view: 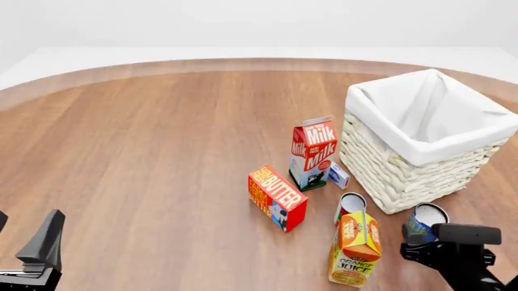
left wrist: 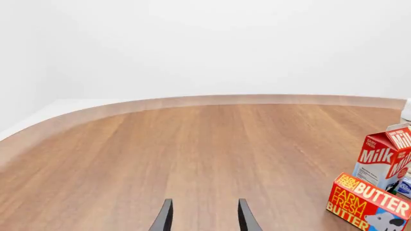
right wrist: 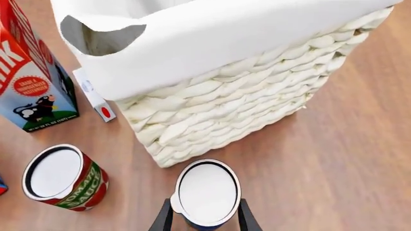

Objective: Pick up the alphabet soup, and put it in the basket.

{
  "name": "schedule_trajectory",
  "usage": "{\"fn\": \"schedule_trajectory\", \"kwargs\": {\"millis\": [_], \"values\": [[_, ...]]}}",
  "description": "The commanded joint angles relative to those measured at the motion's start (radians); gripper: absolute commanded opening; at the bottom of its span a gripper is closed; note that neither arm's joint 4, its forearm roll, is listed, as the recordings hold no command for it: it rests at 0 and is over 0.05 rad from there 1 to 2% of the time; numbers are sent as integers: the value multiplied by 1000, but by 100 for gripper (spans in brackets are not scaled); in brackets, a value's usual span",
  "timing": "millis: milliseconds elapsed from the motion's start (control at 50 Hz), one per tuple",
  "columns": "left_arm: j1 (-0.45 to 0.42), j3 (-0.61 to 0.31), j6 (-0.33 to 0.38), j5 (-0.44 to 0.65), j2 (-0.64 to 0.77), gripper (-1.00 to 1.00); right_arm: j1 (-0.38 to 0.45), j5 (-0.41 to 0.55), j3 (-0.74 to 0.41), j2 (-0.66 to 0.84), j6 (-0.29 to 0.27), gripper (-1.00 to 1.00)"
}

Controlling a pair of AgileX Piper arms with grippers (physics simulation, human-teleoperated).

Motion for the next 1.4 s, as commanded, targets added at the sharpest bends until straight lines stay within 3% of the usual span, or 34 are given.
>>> {"fn": "schedule_trajectory", "kwargs": {"millis": [20,240,260,560,600,620,740,1400], "values": [[0,0,0,0,0,100,2,-68,0,86,5,100],[0,0,0,0,0,100,9,-70,0,99,11,100],[0,0,0,0,0,100,15,-69,0,96,13,-100],[0,0,0,0,0,100,5,-36,0,33,2,-100],[0,0,0,0,0,100,10,79,0,-104,-6,-100],[0,0,0,0,0,100,28,294,0,-358,-25,-100],[0,0,0,0,0,100,33,405,0,-481,-32,-100],[0,0,0,0,0,100,70,662,-40,-775,-81,-100]]}}
